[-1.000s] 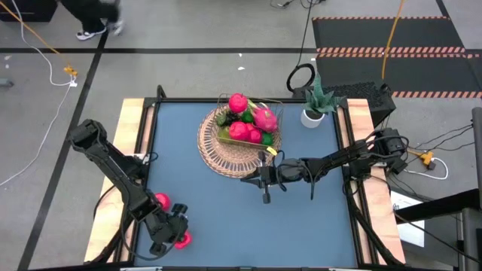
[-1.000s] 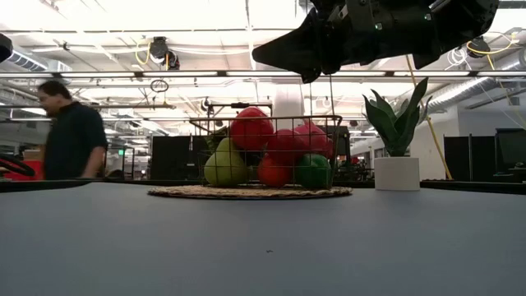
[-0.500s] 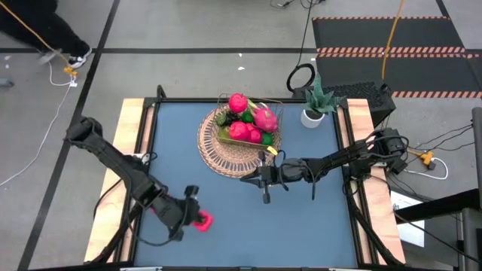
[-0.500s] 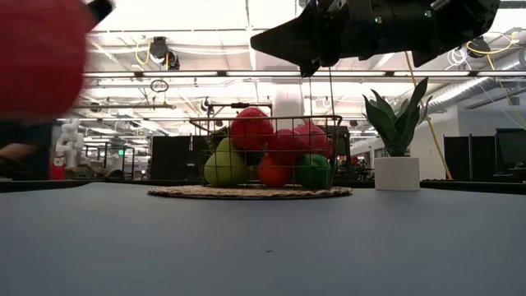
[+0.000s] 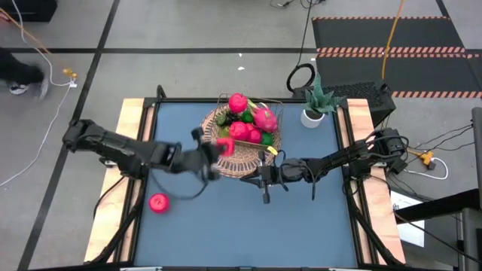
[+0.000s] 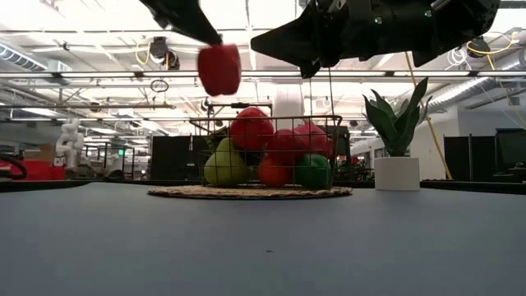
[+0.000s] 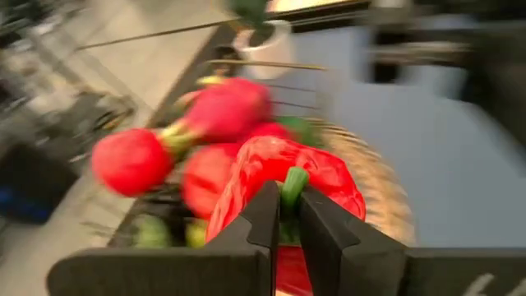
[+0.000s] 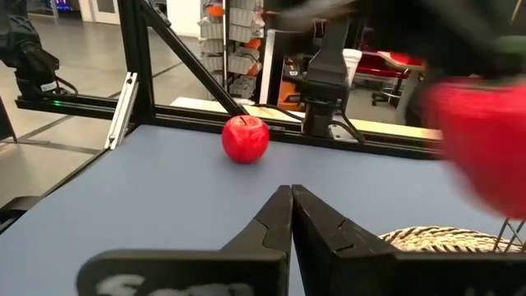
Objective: Build produce basket
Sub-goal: Put the bell pepper into the gold wire basket
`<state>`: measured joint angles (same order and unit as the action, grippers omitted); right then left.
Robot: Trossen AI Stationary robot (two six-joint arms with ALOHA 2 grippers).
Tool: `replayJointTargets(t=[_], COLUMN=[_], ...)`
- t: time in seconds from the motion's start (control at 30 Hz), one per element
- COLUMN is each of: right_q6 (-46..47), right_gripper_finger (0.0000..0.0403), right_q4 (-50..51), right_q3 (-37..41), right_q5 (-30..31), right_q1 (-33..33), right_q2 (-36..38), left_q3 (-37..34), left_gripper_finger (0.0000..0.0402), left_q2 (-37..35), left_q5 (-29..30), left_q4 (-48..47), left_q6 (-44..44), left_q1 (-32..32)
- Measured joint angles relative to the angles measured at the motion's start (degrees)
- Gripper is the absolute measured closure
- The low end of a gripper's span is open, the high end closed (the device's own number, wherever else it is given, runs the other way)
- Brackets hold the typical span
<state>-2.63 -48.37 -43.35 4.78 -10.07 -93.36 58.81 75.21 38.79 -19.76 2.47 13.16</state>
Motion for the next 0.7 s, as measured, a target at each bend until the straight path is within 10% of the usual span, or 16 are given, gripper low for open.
replayJointTargets(t=[0.7], right_q6=[-2.5], right_gripper_finger=[0.0398], right_q4=[3.5], right_q3=[0.0], right_q5=[7.5], right_q1=[-3.2], right_q2=[0.0], left_q3=[-0.1], left_gripper_finger=[0.0321], left_q2=[5.4], left_q5=[-13.4], left_q4=[1.9], left_q6=[0.7], left_q1=[-27.0])
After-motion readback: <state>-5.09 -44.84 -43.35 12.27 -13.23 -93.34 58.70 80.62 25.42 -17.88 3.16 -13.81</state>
